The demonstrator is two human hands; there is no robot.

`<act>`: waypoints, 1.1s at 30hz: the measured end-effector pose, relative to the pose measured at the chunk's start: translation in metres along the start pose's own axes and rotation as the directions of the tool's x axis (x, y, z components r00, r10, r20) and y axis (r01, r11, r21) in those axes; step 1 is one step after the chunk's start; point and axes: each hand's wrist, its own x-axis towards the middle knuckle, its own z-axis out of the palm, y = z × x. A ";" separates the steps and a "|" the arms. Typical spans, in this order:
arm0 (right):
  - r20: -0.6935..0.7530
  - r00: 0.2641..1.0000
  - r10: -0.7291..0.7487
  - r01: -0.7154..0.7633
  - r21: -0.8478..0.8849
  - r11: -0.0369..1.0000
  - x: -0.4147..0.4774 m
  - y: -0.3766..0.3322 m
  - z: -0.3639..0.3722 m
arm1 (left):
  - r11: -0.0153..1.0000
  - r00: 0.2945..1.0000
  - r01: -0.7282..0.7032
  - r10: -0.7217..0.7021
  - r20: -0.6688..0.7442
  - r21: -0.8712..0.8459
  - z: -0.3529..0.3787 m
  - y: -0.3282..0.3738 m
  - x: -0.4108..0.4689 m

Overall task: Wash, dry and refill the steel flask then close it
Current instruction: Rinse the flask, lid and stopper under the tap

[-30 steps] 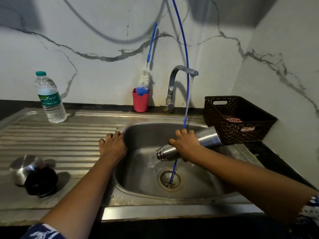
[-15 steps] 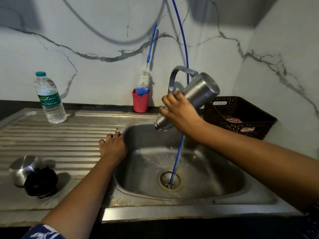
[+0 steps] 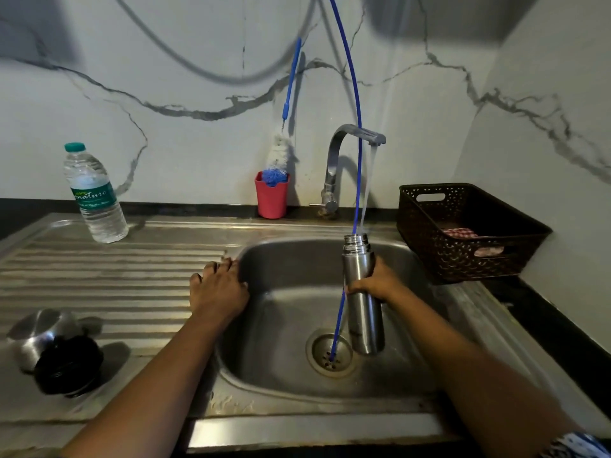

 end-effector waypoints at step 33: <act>-0.190 0.981 -0.047 0.061 0.071 0.996 0.007 0.000 -0.002 | 1.000 0.996 0.010 -0.008 0.090 -0.018 0.003 0.000 0.005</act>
